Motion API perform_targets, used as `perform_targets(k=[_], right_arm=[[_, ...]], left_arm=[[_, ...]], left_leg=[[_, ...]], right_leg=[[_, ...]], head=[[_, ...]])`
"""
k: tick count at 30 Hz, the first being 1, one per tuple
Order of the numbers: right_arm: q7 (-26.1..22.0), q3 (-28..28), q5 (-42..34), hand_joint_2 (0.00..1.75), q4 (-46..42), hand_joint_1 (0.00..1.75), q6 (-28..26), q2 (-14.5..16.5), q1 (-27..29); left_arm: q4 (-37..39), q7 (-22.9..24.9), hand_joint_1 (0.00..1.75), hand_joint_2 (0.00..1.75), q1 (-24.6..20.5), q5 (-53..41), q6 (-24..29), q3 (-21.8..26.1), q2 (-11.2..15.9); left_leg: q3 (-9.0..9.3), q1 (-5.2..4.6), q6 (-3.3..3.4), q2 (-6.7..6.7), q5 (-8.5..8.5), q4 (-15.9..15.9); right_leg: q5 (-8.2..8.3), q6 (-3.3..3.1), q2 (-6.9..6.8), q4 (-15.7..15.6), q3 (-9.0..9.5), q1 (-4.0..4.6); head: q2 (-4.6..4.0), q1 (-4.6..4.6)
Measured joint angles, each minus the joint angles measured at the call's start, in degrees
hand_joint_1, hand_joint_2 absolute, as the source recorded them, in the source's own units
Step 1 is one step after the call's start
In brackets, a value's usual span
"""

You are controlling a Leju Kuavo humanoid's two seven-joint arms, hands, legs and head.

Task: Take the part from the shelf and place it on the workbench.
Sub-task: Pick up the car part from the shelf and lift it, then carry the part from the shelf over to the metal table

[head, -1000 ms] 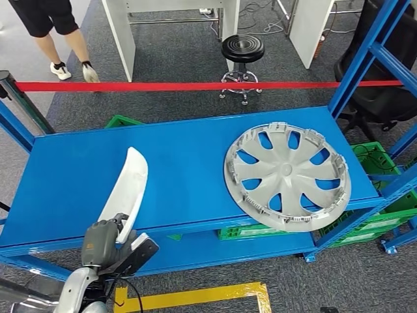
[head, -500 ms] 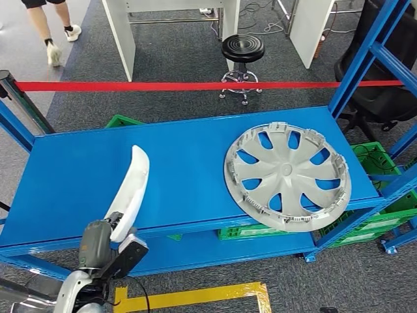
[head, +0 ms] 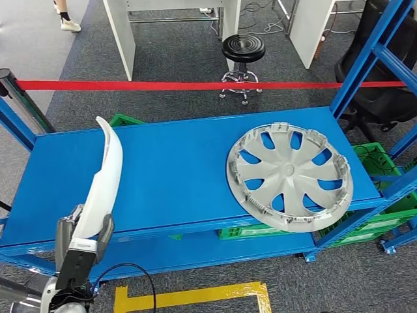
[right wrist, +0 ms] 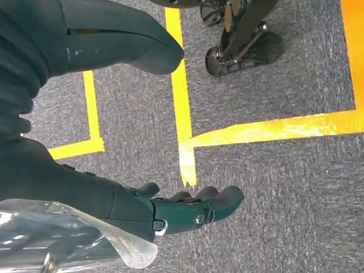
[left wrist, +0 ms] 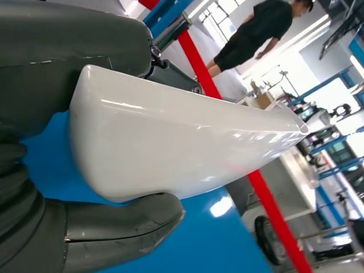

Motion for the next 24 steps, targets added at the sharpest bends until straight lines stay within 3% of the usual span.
perform_targets(k=[3,4,5,6,8,9,11,14,16,18,19,20,21,22,24], right_arm=[[-0.7,0.3,0.5,1.75,0.0,0.0,0.2,0.0,0.1],[-0.9,0.4,0.7,1.75,0.0,0.0,0.2,0.0,0.1],[-1.1,0.5,0.9,1.75,0.0,0.0,0.3,0.0,0.1],[-1.2,0.6,1.0,1.75,0.0,0.0,0.3,0.0,0.1],[-1.3,0.6,1.0,1.75,0.0,0.0,0.3,0.0,0.1],[-1.3,0.6,1.0,1.75,0.0,0.0,0.3,0.0,0.0],[-1.4,0.8,1.0,1.75,0.1,0.0,0.3,0.0,-0.1],[-1.4,0.8,1.0,1.75,0.1,0.0,0.3,0.1,-0.1],[-1.4,0.9,1.0,1.75,0.1,0.0,0.3,0.1,-0.1],[-1.6,0.9,1.2,1.75,0.1,0.0,0.5,0.1,-0.2],[-2.0,0.9,1.4,1.75,0.2,0.0,1.0,0.1,-0.3],[-3.0,0.9,2.0,1.75,0.5,0.0,1.7,0.1,-0.5],[-4.2,0.9,2.7,1.75,1.0,0.0,2.5,0.1,-0.8],[-5.4,0.9,3.5,1.75,1.8,0.0,3.2,0.0,-1.2],[-7.5,0.8,4.7,1.75,3.4,0.0,4.2,0.1,-2.0]], left_arm=[[-1.6,-1.8,1.73,1.75,1.0,2.5,1.0,0.6,-0.1],[-2.1,-2.2,1.73,1.75,1.3,3.0,1.3,0.7,-0.1],[-2.4,-2.5,1.73,1.75,1.7,3.4,1.4,0.9,-0.1],[-2.8,-2.6,1.73,1.75,1.9,3.6,1.4,1.1,-0.1],[-3.4,-2.8,1.73,1.75,2.3,3.9,1.5,1.4,-0.1],[-3.7,-2.8,1.73,1.75,2.4,3.9,1.5,1.5,-0.1],[-4.2,-2.8,1.73,1.75,2.5,3.9,1.6,1.8,-0.1],[-4.6,-2.9,1.73,1.75,2.7,4.0,1.6,1.9,-0.1],[-4.7,-2.9,1.73,1.75,2.8,4.0,1.6,2.0,-0.1],[-4.8,-3.0,1.73,1.75,3.0,4.1,1.8,2.1,-0.1],[-5.0,-3.2,1.73,1.75,3.3,4.5,2.1,2.2,-0.1],[-5.5,-3.5,1.73,1.75,4.0,5.2,2.7,2.5,0.0],[-6.3,-4.0,1.73,1.75,5.1,6.2,3.3,3.1,0.1],[-7.3,-4.6,1.73,1.75,6.3,7.0,3.7,3.8,0.2],[-9.3,-5.8,1.73,1.75,8.1,8.1,3.6,5.6,0.3]], left_leg=[[0.0,0.21,0.3,0.44,0.38,-0.4],[-0.08,0.24,0.29,0.58,0.38,-0.3],[-0.14,0.33,0.24,0.7,0.35,-0.2],[-0.19,0.49,0.09,0.75,0.27,-0.1],[-0.3,0.84,-0.6,0.76,-0.1,0.6],[-0.51,0.92,-1.09,0.73,-0.31,1.1],[-0.98,0.76,-1.93,0.67,-0.43,2.0],[-1.57,0.93,-2.78,0.63,-0.91,2.9],[-2.87,1.07,-3.18,0.55,-4.37,6.3],[-4.95,1.04,-3.27,0.48,-9.08,13.1],[-5.53,1.02,-3.2,0.47,-10.49,16.0],[-5.33,0.98,-3.03,0.46,-10.74,17.3],[-4.22,0.91,-2.76,0.45,-9.92,16.6],[-2.23,0.78,-2.37,0.44,-8.28,13.7],[2.54,0.3,-1.32,0.35,-5.46,5.5]], right_leg=[[-5.78,0.72,-0.83,10.0,-4.23,-0.28],[-6.66,1.03,-0.89,12.9,-5.41,-0.46],[-6.4,1.31,-0.95,13.9,-5.75,-0.68],[-4.96,1.63,-1.09,12.6,-4.92,-0.93],[-1.42,2.33,-1.51,5.5,-1.03,-1.41],[-0.3,2.39,-1.59,2.3,0.82,-1.45],[-0.22,2.0,-1.47,0.0,2.15,-1.35],[0.01,0.48,-1.33,0.3,1.23,-1.25],[0.63,-0.75,-1.44,0.3,0.35,-1.18],[1.34,-1.57,-1.53,0.3,-0.55,-0.84],[1.7,-1.81,-1.55,0.4,-1.07,-0.63],[2.05,-1.96,-1.47,0.4,-1.55,-0.42],[2.4,-2.07,-1.3,0.5,-1.98,-0.22],[2.72,-2.1,-1.07,0.5,-2.33,-0.05],[3.35,-1.91,-0.81,0.5,-2.84,0.17]], head=[[0.0,0.21],[0.0,0.21],[0.0,0.2],[0.0,0.2],[0.0,0.25],[0.0,0.39],[0.0,0.6],[0.0,0.61],[0.0,0.43],[0.0,0.29],[0.0,0.29],[0.0,0.31],[0.0,0.31],[0.0,0.29],[0.0,0.33]])
